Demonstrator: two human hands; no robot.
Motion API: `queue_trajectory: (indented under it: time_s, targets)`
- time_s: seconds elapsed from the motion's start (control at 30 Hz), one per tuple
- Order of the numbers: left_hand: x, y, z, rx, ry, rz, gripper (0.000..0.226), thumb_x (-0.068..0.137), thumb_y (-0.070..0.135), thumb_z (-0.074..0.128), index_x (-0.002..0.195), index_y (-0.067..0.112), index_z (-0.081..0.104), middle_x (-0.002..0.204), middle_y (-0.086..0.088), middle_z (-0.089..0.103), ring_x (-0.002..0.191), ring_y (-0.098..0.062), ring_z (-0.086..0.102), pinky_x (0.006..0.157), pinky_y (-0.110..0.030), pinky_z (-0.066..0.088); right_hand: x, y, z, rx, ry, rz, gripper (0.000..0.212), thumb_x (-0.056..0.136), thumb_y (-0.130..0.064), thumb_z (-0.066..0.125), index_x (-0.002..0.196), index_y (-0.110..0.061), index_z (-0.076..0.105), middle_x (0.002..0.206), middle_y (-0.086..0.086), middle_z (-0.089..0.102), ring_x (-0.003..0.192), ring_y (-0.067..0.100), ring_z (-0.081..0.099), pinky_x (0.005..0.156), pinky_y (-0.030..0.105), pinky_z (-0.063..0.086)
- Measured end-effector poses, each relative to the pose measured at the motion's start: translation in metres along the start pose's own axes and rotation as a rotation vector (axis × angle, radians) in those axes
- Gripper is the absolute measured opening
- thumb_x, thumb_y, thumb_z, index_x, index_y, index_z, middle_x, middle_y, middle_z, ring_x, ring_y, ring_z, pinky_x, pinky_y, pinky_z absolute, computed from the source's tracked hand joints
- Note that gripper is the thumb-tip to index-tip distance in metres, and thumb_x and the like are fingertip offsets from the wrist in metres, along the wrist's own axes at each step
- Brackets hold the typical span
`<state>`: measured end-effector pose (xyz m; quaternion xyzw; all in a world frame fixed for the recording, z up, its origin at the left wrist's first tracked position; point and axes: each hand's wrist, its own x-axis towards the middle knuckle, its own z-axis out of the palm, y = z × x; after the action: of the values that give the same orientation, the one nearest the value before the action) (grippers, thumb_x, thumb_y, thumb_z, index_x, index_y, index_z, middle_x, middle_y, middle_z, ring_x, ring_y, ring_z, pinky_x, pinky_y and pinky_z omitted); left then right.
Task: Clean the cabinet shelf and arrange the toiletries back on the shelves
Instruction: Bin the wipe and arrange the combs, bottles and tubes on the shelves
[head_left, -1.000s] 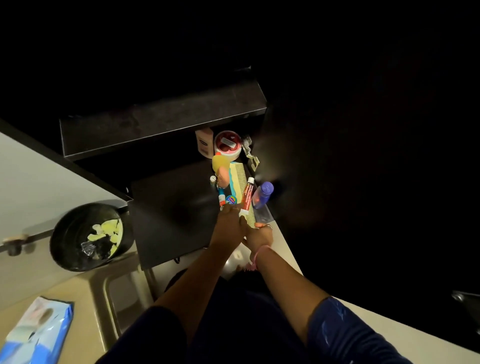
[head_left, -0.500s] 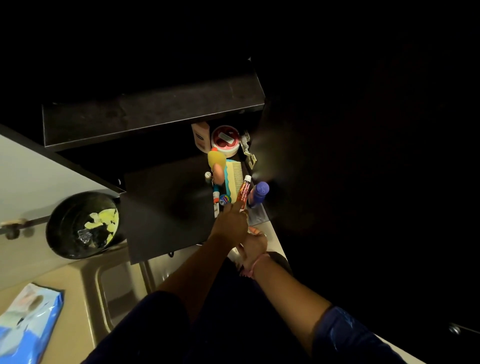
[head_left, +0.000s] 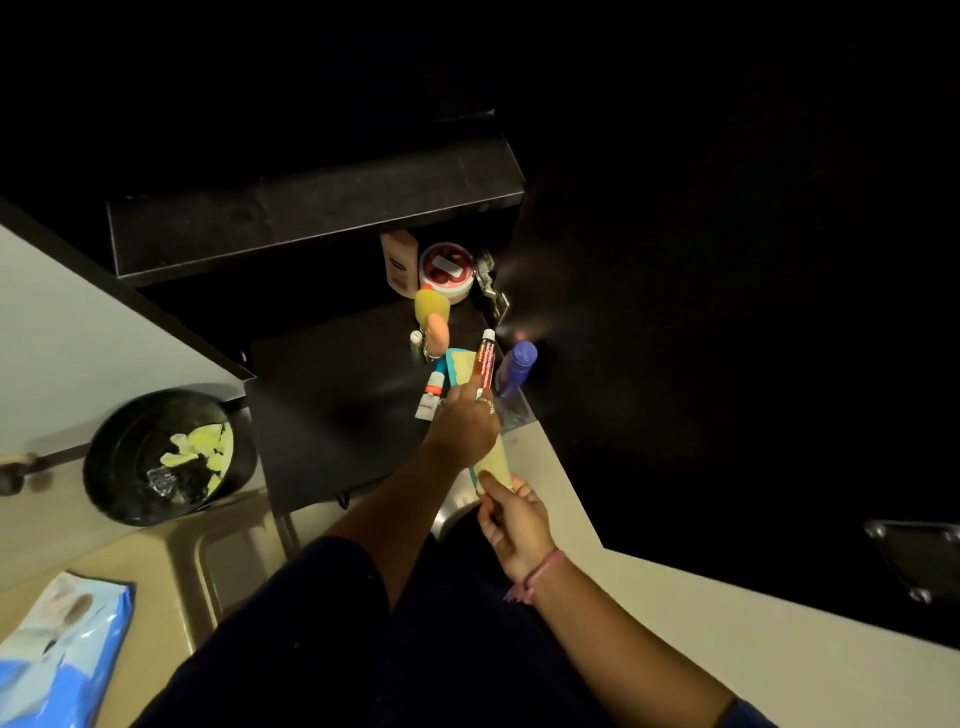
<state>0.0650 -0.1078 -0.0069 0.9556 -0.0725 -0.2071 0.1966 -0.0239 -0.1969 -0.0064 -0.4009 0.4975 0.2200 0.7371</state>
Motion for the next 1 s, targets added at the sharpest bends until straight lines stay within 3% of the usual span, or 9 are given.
queue_trajectory:
  time_s: [0.13, 0.23, 0.33, 0.4, 0.73, 0.87, 0.93, 1.0]
  targets:
    - [-0.012, -0.014, -0.013, -0.250, 0.010, -0.002, 0.042, 0.098, 0.010, 0.034, 0.137, -0.007, 0.037, 0.152, -0.019, 0.026, 0.143, -0.031, 0.018, 0.117, -0.033, 0.011, -0.009, 0.007, -0.006, 0.099, -0.053, -0.006, 0.031, 0.084, -0.003, 0.065, 0.114, -0.005, 0.057, 0.087, 0.011, 0.064, 0.053, 0.005, 0.055, 0.048, 0.013, 0.050]
    - [-0.026, -0.030, -0.019, -0.428, 0.164, -0.024, 0.038, 0.096, 0.006, 0.036, 0.131, -0.005, 0.045, 0.143, -0.020, 0.040, 0.136, -0.030, 0.035, 0.111, -0.027, 0.024, -0.014, 0.009, -0.010, 0.155, -0.095, 0.004, 0.032, 0.084, -0.003, 0.065, 0.115, -0.006, 0.058, 0.081, 0.011, 0.066, 0.049, 0.005, 0.056, 0.049, 0.012, 0.052]
    - [-0.043, -0.044, -0.019, -0.553, 0.262, -0.158, 0.032, 0.097, 0.012, 0.040, 0.121, -0.003, 0.054, 0.125, -0.018, 0.054, 0.115, -0.023, 0.054, 0.089, -0.015, 0.035, -0.019, 0.010, -0.009, 0.192, -0.114, 0.000, 0.032, 0.083, -0.005, 0.067, 0.113, -0.010, 0.059, 0.077, 0.010, 0.066, 0.051, 0.006, 0.057, 0.052, 0.014, 0.053]
    - [-0.055, -0.054, -0.017, -0.605, 0.264, -0.247, 0.031, 0.097, 0.012, 0.040, 0.117, -0.004, 0.056, 0.118, -0.018, 0.056, 0.104, -0.021, 0.056, 0.083, -0.018, 0.038, -0.021, 0.010, -0.008, 0.211, -0.120, 0.001, 0.029, 0.082, -0.006, 0.068, 0.110, -0.010, 0.061, 0.078, 0.010, 0.066, 0.053, 0.007, 0.058, 0.054, 0.015, 0.053]
    - [-0.099, -0.078, -0.006, -0.735, 0.151, -0.346, 0.030, 0.092, 0.008, 0.047, 0.117, 0.003, 0.061, 0.121, -0.012, 0.063, 0.114, -0.025, 0.057, 0.099, -0.025, 0.039, -0.038, 0.019, 0.000, 0.253, -0.171, -0.020, 0.026, 0.085, -0.007, 0.065, 0.110, 0.000, 0.063, 0.081, 0.013, 0.070, 0.060, 0.010, 0.066, 0.060, 0.020, 0.058]
    - [-0.101, -0.085, -0.012, -0.995, 0.142, -0.511, 0.021, 0.091, 0.017, 0.050, 0.105, 0.009, 0.065, 0.108, -0.012, 0.068, 0.099, -0.024, 0.064, 0.095, -0.036, 0.050, -0.050, 0.031, -0.007, 0.256, -0.216, 0.017, 0.033, 0.083, -0.004, 0.065, 0.115, 0.000, 0.060, 0.087, 0.015, 0.069, 0.060, 0.011, 0.067, 0.061, 0.021, 0.058]
    - [-0.102, -0.083, -0.024, -1.173, 0.132, -0.530, 0.024, 0.093, 0.021, 0.051, 0.105, 0.004, 0.062, 0.103, -0.012, 0.067, 0.088, -0.018, 0.065, 0.083, -0.029, 0.053, -0.058, 0.033, -0.009, 0.228, -0.258, 0.024, 0.037, 0.078, -0.003, 0.066, 0.115, -0.002, 0.061, 0.091, 0.015, 0.068, 0.061, 0.011, 0.067, 0.063, 0.020, 0.057]
    - [-0.107, -0.081, -0.042, -1.337, 0.108, -0.484, 0.035, 0.095, 0.029, 0.050, 0.116, 0.002, 0.058, 0.105, -0.010, 0.064, 0.093, -0.017, 0.063, 0.086, -0.028, 0.051, -0.067, 0.032, -0.007, 0.171, -0.316, 0.022, 0.039, 0.073, -0.003, 0.066, 0.112, -0.003, 0.062, 0.090, 0.016, 0.068, 0.060, 0.011, 0.066, 0.060, 0.019, 0.057]
